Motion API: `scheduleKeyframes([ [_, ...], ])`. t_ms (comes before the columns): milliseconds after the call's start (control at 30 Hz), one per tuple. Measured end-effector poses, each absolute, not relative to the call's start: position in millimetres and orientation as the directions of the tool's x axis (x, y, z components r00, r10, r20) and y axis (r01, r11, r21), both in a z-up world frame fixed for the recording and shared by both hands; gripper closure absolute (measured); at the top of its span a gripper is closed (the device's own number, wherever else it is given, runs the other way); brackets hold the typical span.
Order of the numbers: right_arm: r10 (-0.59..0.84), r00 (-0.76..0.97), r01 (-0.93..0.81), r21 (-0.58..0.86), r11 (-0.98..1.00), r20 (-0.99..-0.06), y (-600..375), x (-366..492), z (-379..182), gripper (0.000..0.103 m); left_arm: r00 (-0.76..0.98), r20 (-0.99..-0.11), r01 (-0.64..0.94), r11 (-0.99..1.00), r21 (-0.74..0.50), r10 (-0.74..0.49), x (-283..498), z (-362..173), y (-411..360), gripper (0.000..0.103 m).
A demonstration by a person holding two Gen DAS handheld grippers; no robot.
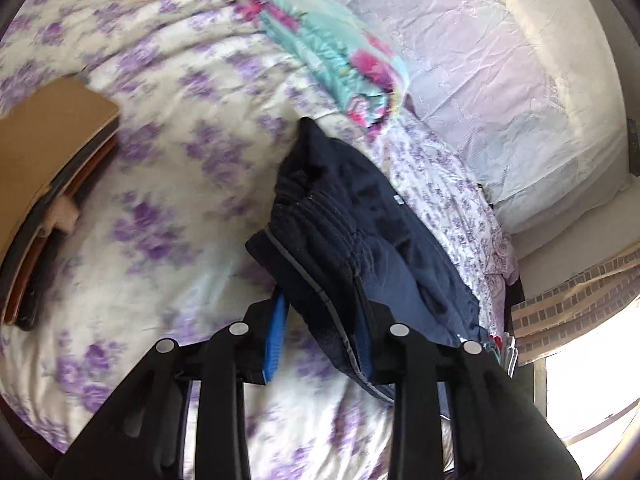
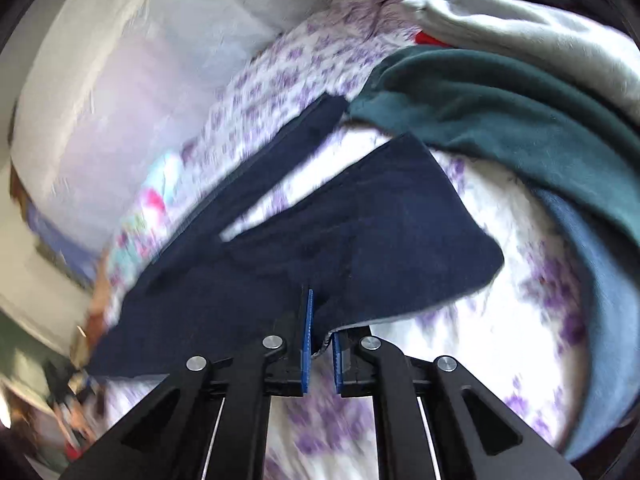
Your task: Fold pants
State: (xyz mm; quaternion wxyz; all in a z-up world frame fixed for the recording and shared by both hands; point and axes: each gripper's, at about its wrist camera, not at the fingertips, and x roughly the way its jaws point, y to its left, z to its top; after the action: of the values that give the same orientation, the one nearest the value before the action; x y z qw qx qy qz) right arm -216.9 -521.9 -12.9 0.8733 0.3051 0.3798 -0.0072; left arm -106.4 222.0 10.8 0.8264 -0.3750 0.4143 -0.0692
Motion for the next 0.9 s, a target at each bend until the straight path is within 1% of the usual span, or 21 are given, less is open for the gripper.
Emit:
scheduleKeyframes([
  [67,0.182,0.613,0.254,0.410,0.876,-0.769,-514,-208,-31,0.089,0.586,-0.694,-0.252,0.720,-0.646,-0.418,-103,-15,223,0.072],
  [100,0.186,0.606,0.245,0.404,0.881,-0.774,-514,-208,-35,0.089,0.552,-0.726,-0.272,0.733,-0.623,-0.411,-103,-28,223,0.071],
  [133,0.197,0.616,0.243,0.421,0.874,-0.763,-516,-210,-35,0.088,0.548,-0.726,-0.275,0.730,-0.625,-0.415,-106,-36,225,0.071],
  [167,0.210,0.617,0.252,0.443,0.860,-0.758,-520,-213,-32,0.082,0.562,-0.708,-0.259,0.722,-0.642,-0.427,-111,-38,228,0.070],
  [200,0.215,0.631,0.268,0.469,0.842,-0.746,-525,-219,-26,0.073,0.570,-0.700,-0.253,0.719,-0.647,-0.430,-115,-37,232,0.068],
  [233,0.188,0.653,0.290,0.471,0.833,-0.734,-530,-226,-19,0.068,0.582,-0.695,-0.253,0.718,-0.648,-0.422,-121,-33,236,0.065],
  [267,0.138,0.666,0.319,0.447,0.836,-0.733,-534,-230,-11,0.060,0.600,-0.700,-0.266,0.729,-0.630,-0.386,-128,-26,240,0.062],
  [300,0.065,0.669,0.353,0.394,0.849,-0.740,-536,-235,-1,0.060,0.621,-0.729,-0.301,0.771,-0.562,-0.289,-135,-16,244,0.062],
  [367,-0.046,0.690,0.402,0.331,0.854,-0.722,-541,-245,15,0.060,0.648,-0.751,-0.322,0.847,-0.423,-0.128,-144,5,244,0.061],
  [433,-0.110,0.717,0.430,0.313,0.847,-0.688,-541,-245,29,0.060,0.663,-0.744,-0.299,0.883,-0.362,-0.080,-142,19,236,0.061],
  [467,-0.105,0.739,0.410,0.320,0.854,-0.666,-539,-242,35,0.060,0.669,-0.738,-0.267,0.898,-0.349,-0.087,-136,26,228,0.059],
  [533,-0.015,0.776,0.304,0.353,0.885,-0.631,-518,-215,45,0.059,0.675,-0.727,-0.208,0.913,-0.351,-0.126,-120,35,211,0.053],
  [600,0.109,0.781,0.159,0.366,0.917,-0.614,-472,-173,50,0.056,0.671,-0.720,-0.127,0.929,-0.349,-0.179,-97,42,180,0.042],
  [633,0.155,0.771,0.100,0.358,0.928,-0.618,-452,-155,50,0.055,0.665,-0.721,-0.091,0.937,-0.336,-0.195,-86,44,165,0.042],
  [700,0.251,0.735,-0.029,0.340,0.940,-0.630,-404,-119,48,0.048,0.645,-0.735,-0.021,0.956,-0.291,-0.209,-59,43,134,0.042],
  [733,0.289,0.712,-0.088,0.326,0.941,-0.640,-379,-100,46,0.047,0.633,-0.745,-0.007,0.961,-0.275,-0.209,-47,39,121,0.042],
  [800,0.334,0.664,-0.179,0.291,0.940,-0.670,-329,-62,37,0.047,0.603,-0.771,-0.002,0.967,-0.255,-0.202,-21,28,102,0.042],
  [900,0.381,0.606,-0.233,0.303,0.924,-0.698,-283,-20,29,0.046,0.579,-0.802,-0.049,0.976,-0.211,-0.144,12,10,100,0.041],
])
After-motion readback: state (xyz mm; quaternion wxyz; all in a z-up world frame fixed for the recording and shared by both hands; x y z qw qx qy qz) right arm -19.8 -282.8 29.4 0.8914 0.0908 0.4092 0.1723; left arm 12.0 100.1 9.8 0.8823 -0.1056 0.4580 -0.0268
